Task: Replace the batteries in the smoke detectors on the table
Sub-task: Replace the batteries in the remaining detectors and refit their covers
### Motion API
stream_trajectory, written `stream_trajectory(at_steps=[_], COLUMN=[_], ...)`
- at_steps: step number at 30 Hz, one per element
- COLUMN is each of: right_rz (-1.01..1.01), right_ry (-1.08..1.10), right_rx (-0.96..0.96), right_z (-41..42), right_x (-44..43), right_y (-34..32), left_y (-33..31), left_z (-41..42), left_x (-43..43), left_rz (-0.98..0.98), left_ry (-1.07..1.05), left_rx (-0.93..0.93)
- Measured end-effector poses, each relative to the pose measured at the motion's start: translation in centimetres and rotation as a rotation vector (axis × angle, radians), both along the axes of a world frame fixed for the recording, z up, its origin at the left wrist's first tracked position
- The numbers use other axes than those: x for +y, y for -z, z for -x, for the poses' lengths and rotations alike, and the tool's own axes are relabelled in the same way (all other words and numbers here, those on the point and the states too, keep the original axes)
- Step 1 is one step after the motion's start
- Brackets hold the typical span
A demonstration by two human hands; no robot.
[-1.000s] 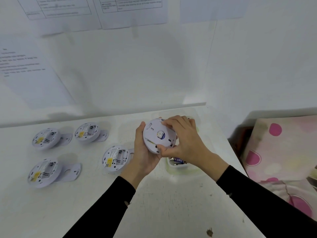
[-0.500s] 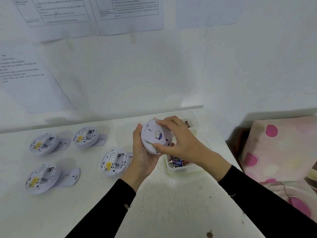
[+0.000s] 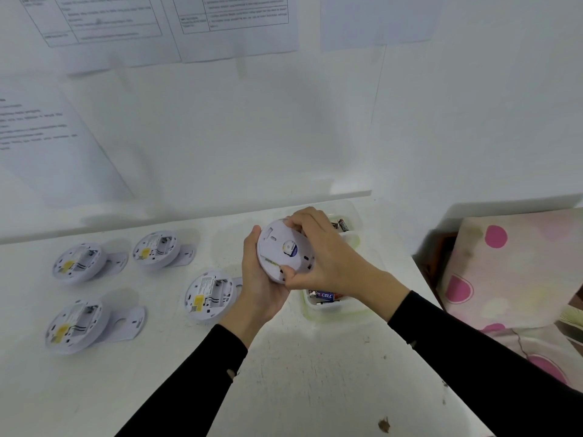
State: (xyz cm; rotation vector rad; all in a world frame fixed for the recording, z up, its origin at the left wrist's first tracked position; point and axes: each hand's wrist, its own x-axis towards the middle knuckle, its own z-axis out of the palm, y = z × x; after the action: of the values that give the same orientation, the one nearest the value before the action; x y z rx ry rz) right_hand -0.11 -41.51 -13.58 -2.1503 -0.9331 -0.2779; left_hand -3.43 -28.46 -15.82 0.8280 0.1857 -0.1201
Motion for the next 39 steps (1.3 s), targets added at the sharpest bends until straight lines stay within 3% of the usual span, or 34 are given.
stream_trajectory(at_steps=[19,22,24,29,33,36,39], right_rz=[0.021,-0.105,-0.209,-0.317,-0.56,-0.8,-0.941], right_ry=[-0.012,0.031,0.058,-0.093,-0.075,-0.043,-0.001], right_rx=[0.051,0.133,0.261,0.983,1.144,1.224,1.279], right_z=[-0.6,-0.5,-0.5,-0.8,-0.3,0.1,0.1], right_x=[-0.4,-0.9,-1.6,-2.3,-1.7,-1.4,-1.0], right_y=[1.5,1.3,0.8,0.5,1.3,1.6,2.0], left_y=[0.5,0.7,0.6,-0.5,-1.1,-1.3,-1.8], left_z=[-0.1,-0.2,-0.3,-1.0,-1.8,-1.5,-0.4], left_x=[0.4,1.0,1.8,3.1,3.9,3.9,2.2], left_rz=[0.003,0.049,0.026,-0.11,-0.259,-0.343,-0.693], left_ry=[0.049,0.08,0.137,0.258,0.23,0.22,0.145], left_rx=[0.059,0.05,0.058,0.157,0.201,0.081,-0.064])
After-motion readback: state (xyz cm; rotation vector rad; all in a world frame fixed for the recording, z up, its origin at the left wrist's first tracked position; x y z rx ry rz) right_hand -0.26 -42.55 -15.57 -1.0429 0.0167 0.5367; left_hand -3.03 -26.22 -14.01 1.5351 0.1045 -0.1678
